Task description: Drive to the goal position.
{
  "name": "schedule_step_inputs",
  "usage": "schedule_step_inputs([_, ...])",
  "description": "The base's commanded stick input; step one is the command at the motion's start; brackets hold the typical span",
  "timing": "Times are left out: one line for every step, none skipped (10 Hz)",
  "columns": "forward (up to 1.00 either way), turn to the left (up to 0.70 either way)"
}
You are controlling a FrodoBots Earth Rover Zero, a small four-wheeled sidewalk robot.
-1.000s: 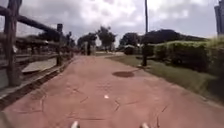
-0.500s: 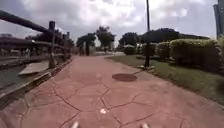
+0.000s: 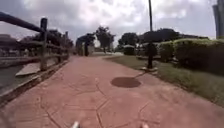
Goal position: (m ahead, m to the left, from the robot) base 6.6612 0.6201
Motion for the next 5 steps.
schedule_step_inputs([0.70,0.00])
schedule_step_inputs([0.70,0.00])
schedule_step_inputs([0.70,0.00])
schedule_step_inputs([0.70,0.00])
schedule_step_inputs([0.70,0.00])
